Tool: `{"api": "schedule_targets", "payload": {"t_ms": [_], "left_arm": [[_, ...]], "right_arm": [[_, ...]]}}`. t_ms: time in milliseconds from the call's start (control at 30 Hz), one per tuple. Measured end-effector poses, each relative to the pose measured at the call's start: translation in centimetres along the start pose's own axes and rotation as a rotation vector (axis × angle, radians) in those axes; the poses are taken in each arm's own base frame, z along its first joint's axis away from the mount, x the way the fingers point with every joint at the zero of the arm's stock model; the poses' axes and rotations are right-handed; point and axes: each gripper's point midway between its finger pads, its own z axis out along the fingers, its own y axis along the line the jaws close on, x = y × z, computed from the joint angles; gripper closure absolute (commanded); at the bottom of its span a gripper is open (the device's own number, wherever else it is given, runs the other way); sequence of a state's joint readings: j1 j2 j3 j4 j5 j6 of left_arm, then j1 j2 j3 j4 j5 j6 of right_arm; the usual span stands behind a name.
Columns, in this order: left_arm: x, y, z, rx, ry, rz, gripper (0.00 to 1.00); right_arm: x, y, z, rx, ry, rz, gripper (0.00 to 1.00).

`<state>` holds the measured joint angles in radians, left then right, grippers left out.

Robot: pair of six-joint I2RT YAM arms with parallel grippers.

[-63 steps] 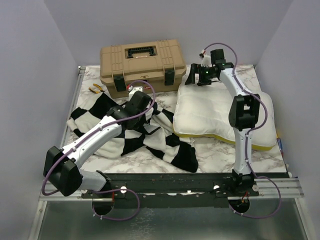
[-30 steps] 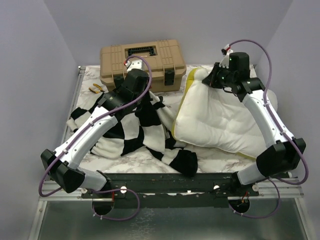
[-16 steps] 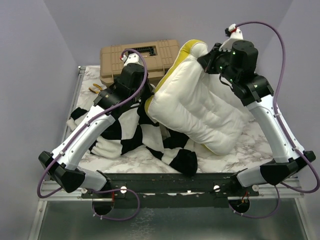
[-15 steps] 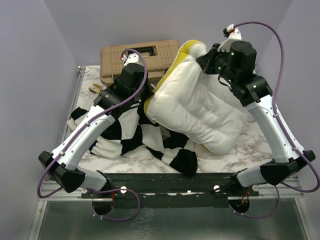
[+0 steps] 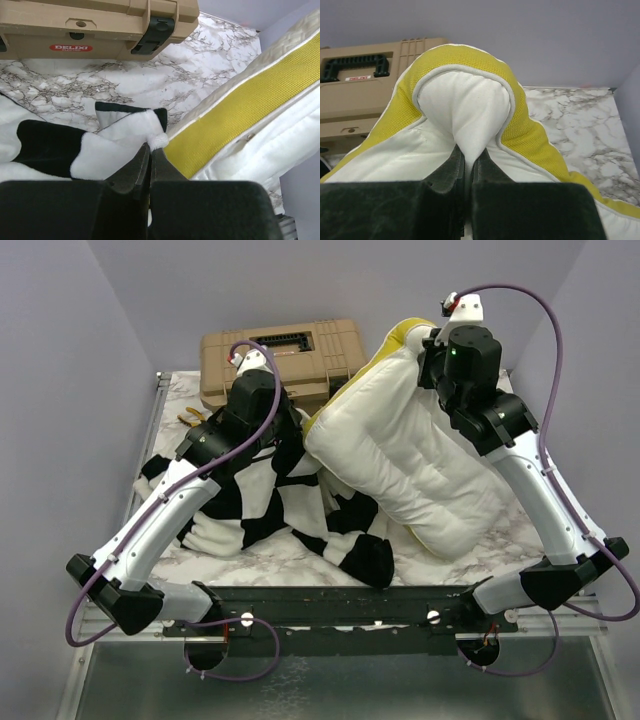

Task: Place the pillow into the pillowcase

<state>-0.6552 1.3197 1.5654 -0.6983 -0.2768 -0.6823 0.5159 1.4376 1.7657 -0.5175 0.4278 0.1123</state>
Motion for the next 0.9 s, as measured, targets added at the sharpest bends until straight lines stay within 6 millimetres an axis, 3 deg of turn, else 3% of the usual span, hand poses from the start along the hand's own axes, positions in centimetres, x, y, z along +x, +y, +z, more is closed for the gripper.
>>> {"api": "schedule_targets", "payload": {"t_ms": [267, 433, 600, 767, 900], "left_arm": [[-0.1, -0.1, -0.1, 0.003, -0.002, -0.020, 1.00], [0.0, -0.3, -0.1, 0.010, 0.004, -0.032, 1.00], [0.7, -0.5, 0.5, 0.013, 0.031, -0.039, 1.00], [1.4, -0.7, 1.1, 0.015, 0.058, -0.056, 1.00], [1.9, -1.0, 1.4, 0.023, 0.079, -0.077, 1.00]], "right_arm": [[-0.3, -2.1, 0.0, 0.096, -0.013, -0.111, 1.00], [-0.6, -2.1, -0.1, 0.105, -0.022, -0.151, 1.00], [0.8, 0.5, -0.4, 0.073, -0.027, -0.207, 1.00], [3.6, 4.2, -1.0, 0.037, -0.022, -0.316, 1.00], [5.6, 5.8, -1.5, 0.036, -0.016, -0.388, 1.00]]}}
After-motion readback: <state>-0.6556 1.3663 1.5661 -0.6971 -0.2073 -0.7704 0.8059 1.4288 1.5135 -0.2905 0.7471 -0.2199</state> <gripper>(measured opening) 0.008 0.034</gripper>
